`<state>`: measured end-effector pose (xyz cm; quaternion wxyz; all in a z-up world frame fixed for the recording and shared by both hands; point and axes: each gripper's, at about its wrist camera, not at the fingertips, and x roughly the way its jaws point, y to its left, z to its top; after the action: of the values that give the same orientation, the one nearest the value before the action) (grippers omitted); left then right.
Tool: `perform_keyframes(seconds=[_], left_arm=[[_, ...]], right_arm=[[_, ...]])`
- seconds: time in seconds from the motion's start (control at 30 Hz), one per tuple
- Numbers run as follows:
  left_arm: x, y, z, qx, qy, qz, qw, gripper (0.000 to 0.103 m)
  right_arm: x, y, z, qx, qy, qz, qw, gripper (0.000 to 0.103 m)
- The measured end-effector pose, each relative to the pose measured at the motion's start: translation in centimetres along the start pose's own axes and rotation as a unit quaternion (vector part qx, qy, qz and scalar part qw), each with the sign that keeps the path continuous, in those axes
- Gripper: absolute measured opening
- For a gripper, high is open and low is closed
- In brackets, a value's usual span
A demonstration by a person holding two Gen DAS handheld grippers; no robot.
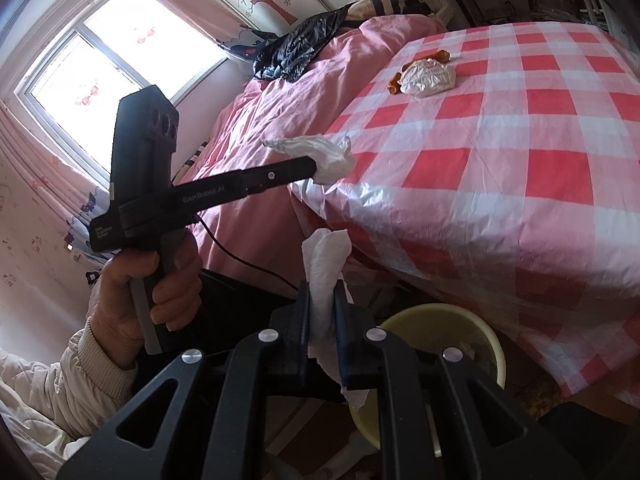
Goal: Collect trash
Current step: 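Open both tools to drop the tissues into the yellow bin, then move both tools back over the table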
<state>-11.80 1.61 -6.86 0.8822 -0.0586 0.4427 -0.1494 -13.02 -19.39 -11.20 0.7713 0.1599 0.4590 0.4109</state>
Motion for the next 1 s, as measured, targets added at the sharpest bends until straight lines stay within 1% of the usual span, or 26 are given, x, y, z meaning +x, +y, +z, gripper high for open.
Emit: perform_keyframes(seconds=[0.3,0.33,0.37,0.4,0.43,0.5,0.57,0.63,0.67,0.7,0.73,0.77,0.8,0.87,0.9,0.93,1.0], left_arm=[[-0.1,-1.1,-0.7,0.026,0.002,0.007,0.9996,0.004],[0.0,-1.3,-0.8,0.029,0.003,0.008,0.9995,0.004],[0.0,-1.4,-1.0,0.032,0.004,0.008,0.9995,0.004],[0.1,-1.6,-1.1,0.034,0.006,0.008,0.9994,0.004],[0.2,-1.8,-1.3,0.037,0.009,0.009,0.9992,0.004],[0.5,-2.2,-1.8,0.041,0.019,0.009,0.9989,0.004],[1.1,-2.7,-2.6,0.040,0.039,0.003,0.9984,0.004],[1.9,-3.1,-3.7,0.035,0.067,-0.008,0.9971,0.004],[2.3,-3.4,-4.3,0.034,0.083,-0.012,0.9959,0.008],[2.7,-3.7,-4.9,0.036,0.096,-0.013,0.9947,0.011],[2.9,-4.1,-5.4,0.040,0.104,-0.010,0.9937,0.018],[2.9,-4.4,-5.8,0.046,0.105,-0.005,0.9934,0.029],[2.8,-4.7,-5.9,0.051,0.102,-0.002,0.9935,0.034],[2.1,-4.9,-5.6,0.058,0.084,0.009,0.9948,0.051],[1.8,-4.9,-5.4,0.056,0.076,0.014,0.9954,0.055],[1.4,-4.7,-5.2,0.052,0.067,0.019,0.9962,0.060],[0.6,-4.5,-4.6,0.048,0.045,0.036,0.9972,0.064]], right_arm=[[1.3,0.1,-0.9,-0.012,0.037,-0.032,0.999,0.015],[1.5,0.0,-0.9,-0.012,0.042,-0.039,0.998,0.020],[1.6,0.0,-1.0,-0.012,0.045,-0.047,0.998,0.031],[1.6,-0.1,-1.1,-0.013,0.046,-0.061,0.997,0.038],[1.6,-0.1,-1.1,-0.015,0.045,-0.069,0.997,0.047],[1.3,-0.2,-1.0,-0.015,0.039,-0.078,0.996,0.050],[0.8,-0.2,-0.9,-0.019,0.024,-0.097,0.995,0.056],[-0.3,-0.3,-0.6,-0.023,-0.006,-0.129,0.991,0.060],[-0.9,-0.3,-0.4,-0.024,-0.024,-0.148,0.988,0.066],[-1.7,-0.3,-0.2,-0.026,-0.045,-0.173,0.983,0.069],[-2.6,-0.3,0.1,-0.026,-0.072,-0.201,0.977,0.074],[-3.5,-0.2,0.2,-0.026,-0.097,-0.224,0.969,0.077],[-4.6,-0.1,0.4,-0.025,-0.123,-0.247,0.961,0.079],[-6.8,0.3,1.0,-0.021,-0.177,-0.289,0.941,0.086],[-7.8,0.7,1.2,-0.020,-0.205,-0.305,0.930,0.087],[-8.7,1.2,1.6,-0.021,-0.234,-0.318,0.919,0.091],[-10.1,2.1,2.6,-0.030,-0.277,-0.336,0.900,0.093]])
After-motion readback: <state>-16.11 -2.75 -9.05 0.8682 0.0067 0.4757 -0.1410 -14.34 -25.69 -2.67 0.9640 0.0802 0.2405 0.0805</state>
